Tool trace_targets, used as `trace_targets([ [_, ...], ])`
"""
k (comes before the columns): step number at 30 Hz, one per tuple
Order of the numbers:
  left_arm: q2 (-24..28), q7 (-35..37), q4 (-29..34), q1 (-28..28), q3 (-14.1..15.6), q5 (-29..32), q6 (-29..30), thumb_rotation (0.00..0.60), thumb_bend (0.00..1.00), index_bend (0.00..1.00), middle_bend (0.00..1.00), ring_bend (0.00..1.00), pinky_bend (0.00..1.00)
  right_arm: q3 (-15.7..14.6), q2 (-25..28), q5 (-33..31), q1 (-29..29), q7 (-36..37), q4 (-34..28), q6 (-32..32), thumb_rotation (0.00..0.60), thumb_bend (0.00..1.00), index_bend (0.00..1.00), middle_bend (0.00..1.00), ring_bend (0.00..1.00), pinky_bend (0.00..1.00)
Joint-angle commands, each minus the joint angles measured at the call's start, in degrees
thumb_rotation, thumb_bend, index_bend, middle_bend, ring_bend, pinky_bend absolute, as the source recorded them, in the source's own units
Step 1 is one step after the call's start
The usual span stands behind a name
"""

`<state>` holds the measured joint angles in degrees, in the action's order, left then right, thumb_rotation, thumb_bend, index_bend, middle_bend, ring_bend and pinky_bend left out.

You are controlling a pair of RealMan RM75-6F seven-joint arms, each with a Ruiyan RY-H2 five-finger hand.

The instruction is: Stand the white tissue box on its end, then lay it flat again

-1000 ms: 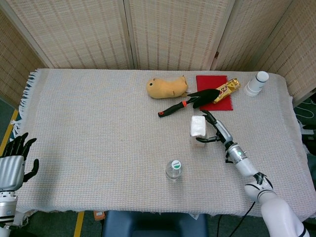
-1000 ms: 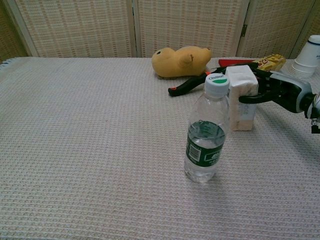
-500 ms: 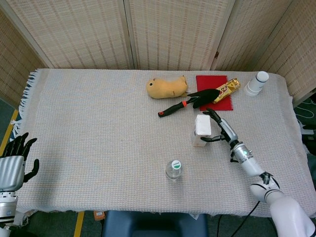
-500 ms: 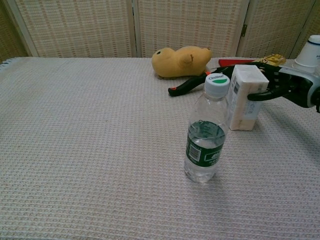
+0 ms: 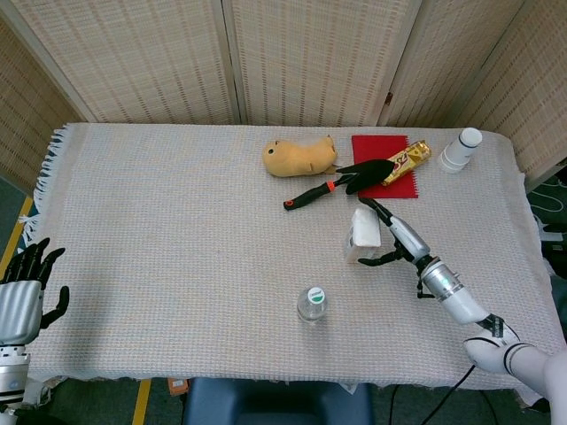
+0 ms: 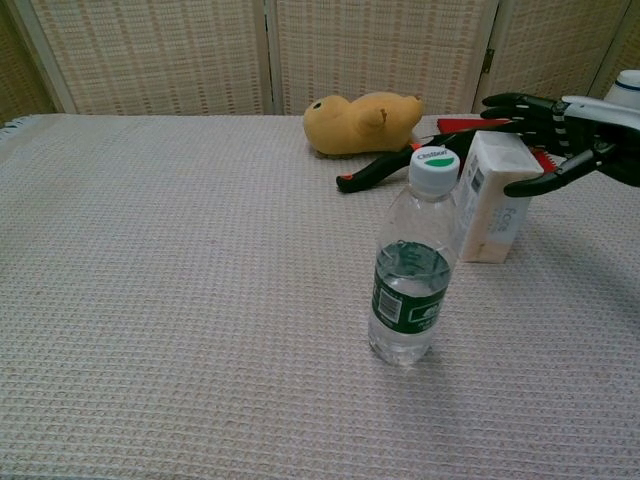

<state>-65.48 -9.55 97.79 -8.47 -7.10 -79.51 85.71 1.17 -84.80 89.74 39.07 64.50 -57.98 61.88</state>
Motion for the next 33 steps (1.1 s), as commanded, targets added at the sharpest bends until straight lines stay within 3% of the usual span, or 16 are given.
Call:
trace_targets([
  [1,0.2,0.1,0.2,0.2,0.0,-0.1,0.2,0.600,0.48,0.17,0.00,0.00,0.09,6.3,13.1,-8.7,0.9,-33.2,-20.8,-1.5,0.600,0.00,0.00,0.01,0.00,0.00],
  [7,0.6,0.4,0.5,0.3,-0.1,-0.2,0.5,0.600,0.48,0.17,0.00,0.00,0.09,10.9,18.4,-21.0,2.2,-59.1,-35.3,-3.0,0.600,0.00,0.00,0.00,0.00,0.00],
  [13,0.8,0.4,0.7,0.5,-0.2,-0.2,0.8,0.600,0.48,0.17,0.00,0.00,0.09,11.7,23.1,-36.9,5.3,-75.1,-44.2,-7.7,0.600,0.00,0.00,0.01,0.00,0.00],
  [19,0.8,-0.1,0.9,0.5,-0.2,0.2,0.6,0.600,0.48,0.17,0.00,0.00,0.09,11.0,24.5,-47.9,9.9,-79.3,-44.8,-16.8,0.600,0.00,0.00,0.01,0.00,0.00],
  [22,0.8,-0.3,0.9,0.5,-0.2,0.3,0.6,0.600,0.48,0.17,0.00,0.00,0.09,10.6,25.1,-49.6,11.4,-78.6,-43.7,-20.7,0.600,0.00,0.00,0.00,0.00,0.00],
  [33,0.8,-0.4,0.8,0.5,-0.4,0.8,0.3,0.600,0.48,0.17,0.00,0.00,0.09,7.8,23.5,-56.0,15.2,-80.8,-38.8,-22.8,0.600,0.00,0.00,0.01,0.00,0.00],
])
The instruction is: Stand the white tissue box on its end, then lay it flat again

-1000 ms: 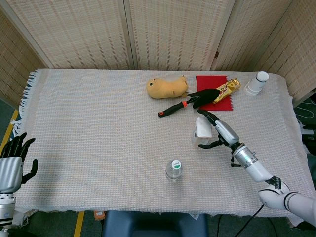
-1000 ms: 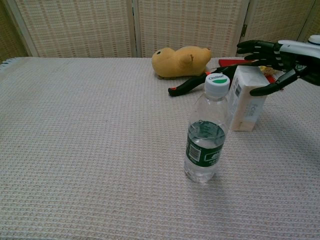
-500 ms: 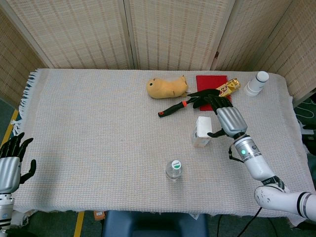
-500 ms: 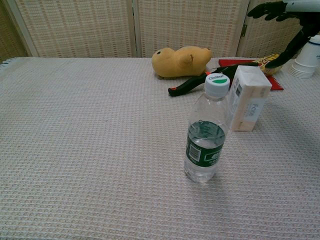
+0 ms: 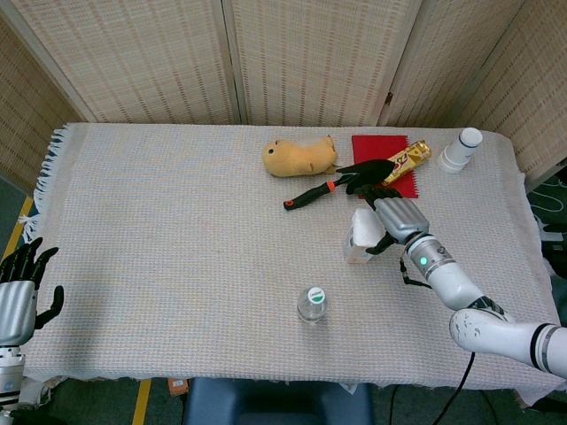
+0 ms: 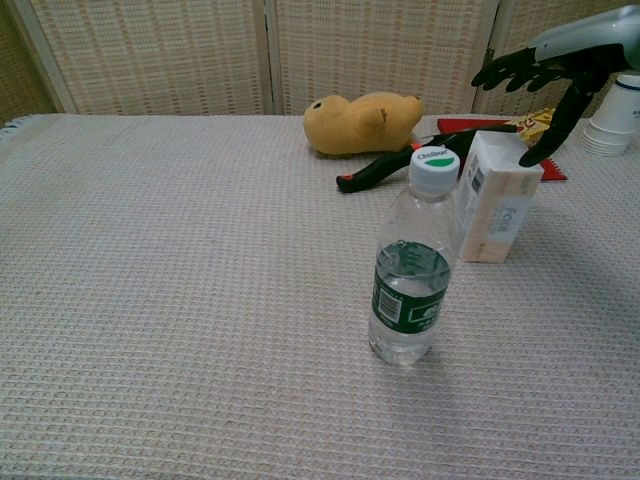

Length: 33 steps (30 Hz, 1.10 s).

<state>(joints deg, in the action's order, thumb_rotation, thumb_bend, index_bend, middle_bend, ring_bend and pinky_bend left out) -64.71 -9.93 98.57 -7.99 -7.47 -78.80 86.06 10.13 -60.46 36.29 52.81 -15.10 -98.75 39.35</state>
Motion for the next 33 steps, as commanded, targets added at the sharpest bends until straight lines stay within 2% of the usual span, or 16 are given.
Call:
trace_targets([
  [1,0.0,-0.1,0.0,-0.1,0.0,0.1,-0.2,0.600,0.48,0.17,0.00,0.00,0.09,-1.6,-1.1,-3.5,2.0,-1.6,2.5,-0.5,0.600,0.00,0.00,0.01,0.01,0.00],
  [11,0.0,0.0,0.0,-0.1,-0.1,0.4,-0.3,0.600,0.48,0.17,0.00,0.00,0.09,-4.9,-3.5,-8.8,5.2,-3.3,5.9,-2.3,0.600,0.00,0.00,0.01,0.03,0.00],
  [19,0.0,0.0,-0.2,-0.3,-0.1,0.7,-0.8,0.600,0.48,0.17,0.00,0.00,0.09,-5.6,-5.1,-9.2,6.6,-2.9,7.1,-2.3,0.600,0.00,0.00,0.05,0.07,0.00],
  [28,-0.1,0.1,-0.1,-0.2,-0.2,0.7,-0.5,0.600,0.48,0.17,0.00,0.00,0.09,-6.5,-5.3,-9.3,6.9,-2.8,7.0,-0.9,0.600,0.00,0.16,0.14,0.17,0.00],
  [33,0.0,0.3,-0.1,-0.1,-0.2,0.7,-0.5,0.600,0.48,0.17,0.00,0.00,0.09,-6.8,-5.7,-9.5,7.2,-2.7,7.3,-1.0,0.600,0.00,0.19,0.18,0.21,0.00],
])
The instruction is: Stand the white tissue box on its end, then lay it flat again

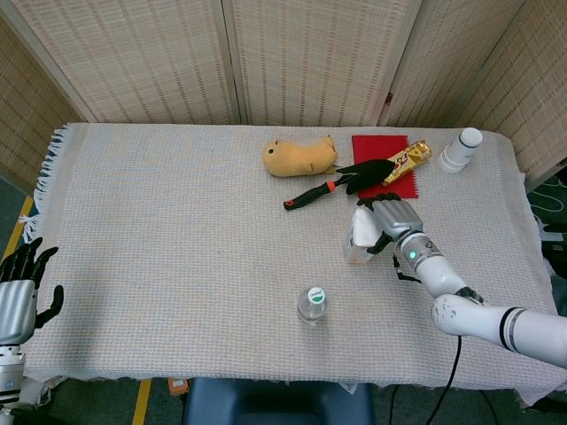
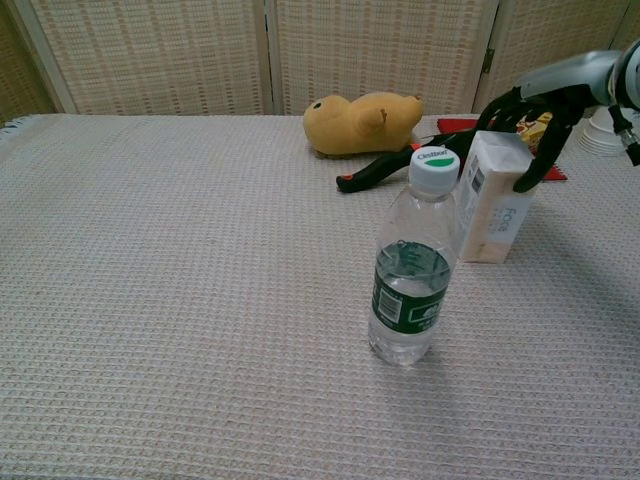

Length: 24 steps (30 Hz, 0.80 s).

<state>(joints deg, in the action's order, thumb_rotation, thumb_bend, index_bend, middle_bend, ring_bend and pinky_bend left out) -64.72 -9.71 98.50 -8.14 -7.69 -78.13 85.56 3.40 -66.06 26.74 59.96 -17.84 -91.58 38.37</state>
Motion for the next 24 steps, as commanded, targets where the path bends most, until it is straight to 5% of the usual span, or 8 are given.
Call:
trace_targets([
  [1,0.0,0.1,0.0,0.0,0.0,0.1,-0.1,0.600,0.48,0.17,0.00,0.00,0.09,-0.1,-0.1,0.0,0.1,0.1,0.1,0.0,0.600,0.00,0.19,0.19,0.22,0.00],
  [8,0.1,0.3,-0.1,-0.1,0.1,0.0,-0.2,0.600,0.48,0.17,0.00,0.00,0.09,-0.2,-0.6,0.4,0.2,0.5,0.5,0.2,0.600,0.00,0.21,0.22,0.24,0.00],
  [19,0.1,0.4,0.0,0.0,0.2,-0.2,-0.3,0.600,0.48,0.17,0.00,0.00,0.09,0.4,-1.2,3.0,-0.8,1.4,1.1,2.1,0.600,0.00,0.45,0.39,0.38,0.00],
  [24,0.1,0.5,0.0,-0.1,0.1,-0.1,-0.3,0.600,0.48,0.17,0.00,0.00,0.10,0.5,-1.8,3.9,-1.4,1.2,1.7,3.7,0.600,0.02,0.48,0.43,0.42,0.00],
])
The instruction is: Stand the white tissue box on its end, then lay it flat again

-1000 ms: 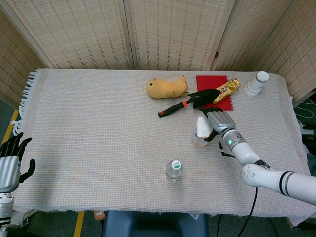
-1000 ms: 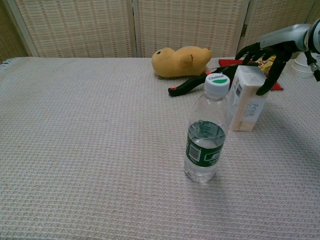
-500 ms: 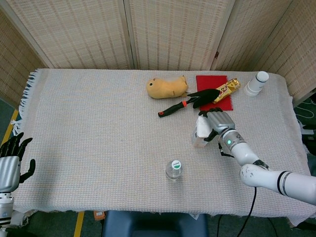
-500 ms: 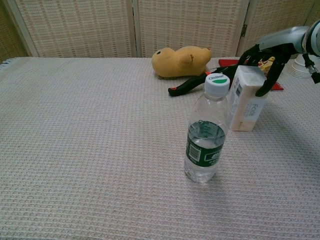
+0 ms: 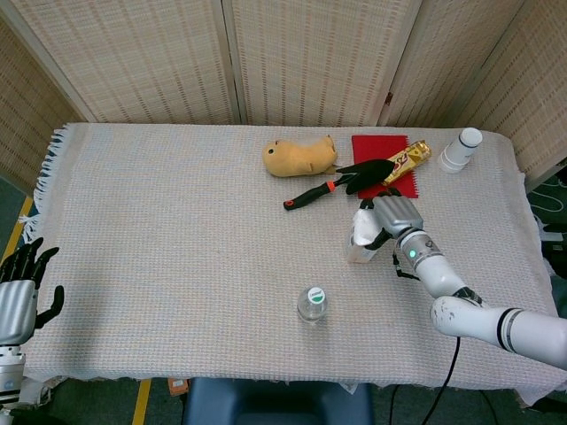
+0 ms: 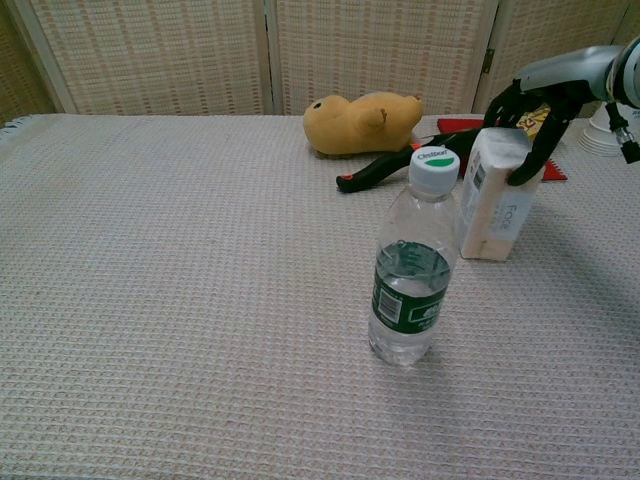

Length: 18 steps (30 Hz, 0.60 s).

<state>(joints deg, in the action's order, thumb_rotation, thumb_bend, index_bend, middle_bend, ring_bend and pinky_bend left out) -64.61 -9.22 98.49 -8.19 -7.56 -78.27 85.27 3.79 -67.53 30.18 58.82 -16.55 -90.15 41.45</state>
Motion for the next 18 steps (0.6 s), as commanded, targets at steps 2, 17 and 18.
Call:
trace_targets([
  [2,0.0,-0.1,0.1,0.0,0.1,0.0,-0.1,0.600,0.48,0.17,0.00,0.00,0.10,0.3,-0.6,1.6,-0.7,0.0,0.4,1.5,0.600,0.10,0.49,0.44,0.43,0.00],
  [17,0.0,0.0,0.1,0.0,0.1,-0.2,0.1,0.600,0.48,0.18,0.00,0.00,0.10,9.0,0.2,19.1,-10.0,24.0,2.6,-2.7,0.600,0.27,0.50,0.50,0.47,0.00],
  [18,0.0,0.1,0.1,0.0,0.1,-0.2,0.1,0.600,0.48,0.18,0.00,0.00,0.10,9.5,-0.5,21.5,-11.0,26.3,3.8,-2.2,0.600,0.27,0.50,0.50,0.47,0.00],
])
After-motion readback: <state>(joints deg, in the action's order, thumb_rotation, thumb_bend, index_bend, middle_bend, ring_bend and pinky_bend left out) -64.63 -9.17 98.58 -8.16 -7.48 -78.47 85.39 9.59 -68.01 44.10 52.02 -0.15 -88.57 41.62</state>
